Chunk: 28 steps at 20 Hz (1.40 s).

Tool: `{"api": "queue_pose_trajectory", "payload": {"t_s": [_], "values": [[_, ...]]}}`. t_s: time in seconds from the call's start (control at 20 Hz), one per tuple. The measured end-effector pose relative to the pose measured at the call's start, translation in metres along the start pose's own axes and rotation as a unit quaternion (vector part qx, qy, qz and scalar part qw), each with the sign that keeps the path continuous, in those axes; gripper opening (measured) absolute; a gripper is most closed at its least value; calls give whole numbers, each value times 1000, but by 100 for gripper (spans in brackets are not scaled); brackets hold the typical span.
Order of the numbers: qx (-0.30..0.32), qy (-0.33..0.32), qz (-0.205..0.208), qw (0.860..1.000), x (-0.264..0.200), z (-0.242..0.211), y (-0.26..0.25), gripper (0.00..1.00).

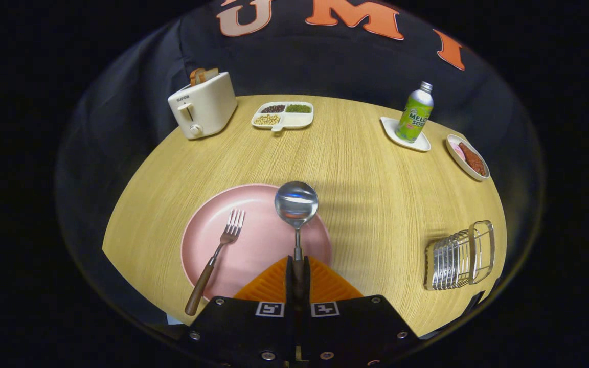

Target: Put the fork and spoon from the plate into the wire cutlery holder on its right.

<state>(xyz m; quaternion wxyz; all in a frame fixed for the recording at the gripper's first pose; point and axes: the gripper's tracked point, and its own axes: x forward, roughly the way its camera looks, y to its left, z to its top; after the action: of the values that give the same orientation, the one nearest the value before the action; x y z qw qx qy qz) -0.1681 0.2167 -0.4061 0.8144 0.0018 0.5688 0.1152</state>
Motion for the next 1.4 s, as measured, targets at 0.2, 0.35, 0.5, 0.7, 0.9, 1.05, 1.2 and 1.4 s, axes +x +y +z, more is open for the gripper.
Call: {"api": "queue_pose_trajectory", "payload": {"t_s": [0.2, 0.35, 0.5, 0.7, 0.9, 1.05, 1.2, 1.4], "values": [[8, -42, -15, 999, -35, 29, -26, 5], [8, -66, -43, 997, -65, 48, -64, 5], [9, -63, -84, 994, -88, 53, -112, 5], [17, -37, -120, 992, -110, 42, -168, 5], [14, 5, -144, 989, -117, 17, -206, 5], [10, 39, -145, 989, -114, -4, -217, 5], [-2, 66, -144, 987, -108, -18, -223, 4], [9, 85, -134, 987, -98, -30, -223, 5]]}}
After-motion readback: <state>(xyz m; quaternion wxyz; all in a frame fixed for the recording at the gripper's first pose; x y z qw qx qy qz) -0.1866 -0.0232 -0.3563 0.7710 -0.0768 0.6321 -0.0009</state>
